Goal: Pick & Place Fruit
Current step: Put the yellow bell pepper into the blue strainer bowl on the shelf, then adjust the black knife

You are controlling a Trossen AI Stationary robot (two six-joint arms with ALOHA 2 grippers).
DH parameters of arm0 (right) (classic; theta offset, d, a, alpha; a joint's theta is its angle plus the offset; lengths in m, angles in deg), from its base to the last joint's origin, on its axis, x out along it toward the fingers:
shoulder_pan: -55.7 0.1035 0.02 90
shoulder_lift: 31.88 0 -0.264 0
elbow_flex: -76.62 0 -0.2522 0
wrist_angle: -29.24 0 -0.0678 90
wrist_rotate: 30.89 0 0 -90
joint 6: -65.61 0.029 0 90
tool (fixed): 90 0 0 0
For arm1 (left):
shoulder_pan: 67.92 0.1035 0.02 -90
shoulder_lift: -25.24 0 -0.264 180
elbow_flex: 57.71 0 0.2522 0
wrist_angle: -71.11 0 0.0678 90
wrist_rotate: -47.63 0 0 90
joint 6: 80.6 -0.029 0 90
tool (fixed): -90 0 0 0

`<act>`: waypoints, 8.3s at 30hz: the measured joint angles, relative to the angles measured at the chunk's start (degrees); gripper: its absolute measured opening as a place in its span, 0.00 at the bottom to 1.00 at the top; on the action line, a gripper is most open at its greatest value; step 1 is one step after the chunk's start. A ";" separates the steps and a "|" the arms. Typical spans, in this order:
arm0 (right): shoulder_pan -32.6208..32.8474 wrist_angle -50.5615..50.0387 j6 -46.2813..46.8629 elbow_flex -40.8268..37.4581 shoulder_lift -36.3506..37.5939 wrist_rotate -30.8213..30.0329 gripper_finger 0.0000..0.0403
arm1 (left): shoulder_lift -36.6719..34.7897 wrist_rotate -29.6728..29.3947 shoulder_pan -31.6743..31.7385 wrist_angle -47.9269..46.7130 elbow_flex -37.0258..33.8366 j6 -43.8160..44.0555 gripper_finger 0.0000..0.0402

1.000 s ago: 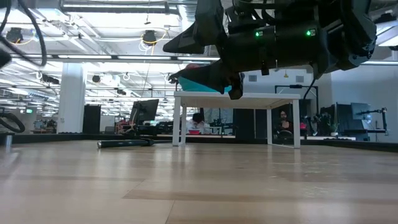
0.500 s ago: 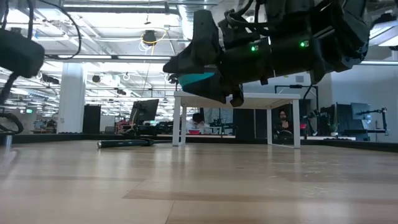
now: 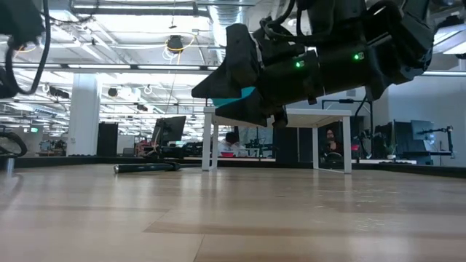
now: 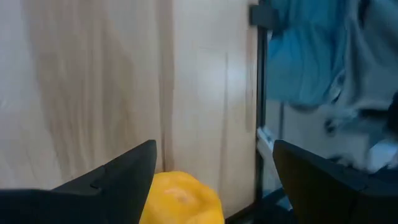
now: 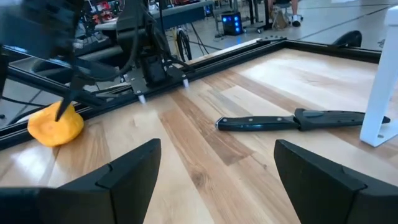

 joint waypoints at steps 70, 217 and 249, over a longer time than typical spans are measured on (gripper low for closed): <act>15.53 -27.67 10.08 -7.80 18.34 -10.98 0.76 | 22.40 -39.37 7.98 36.12 -0.41 -25.97 0.30; -32.06 -87.38 -43.70 37.55 24.13 10.31 0.96 | 7.99 -32.02 25.94 72.28 -20.12 -33.35 0.74; 4.68 -45.93 1.84 2.67 23.74 -8.68 0.95 | 8.01 -44.11 25.91 47.31 -20.06 -20.60 0.74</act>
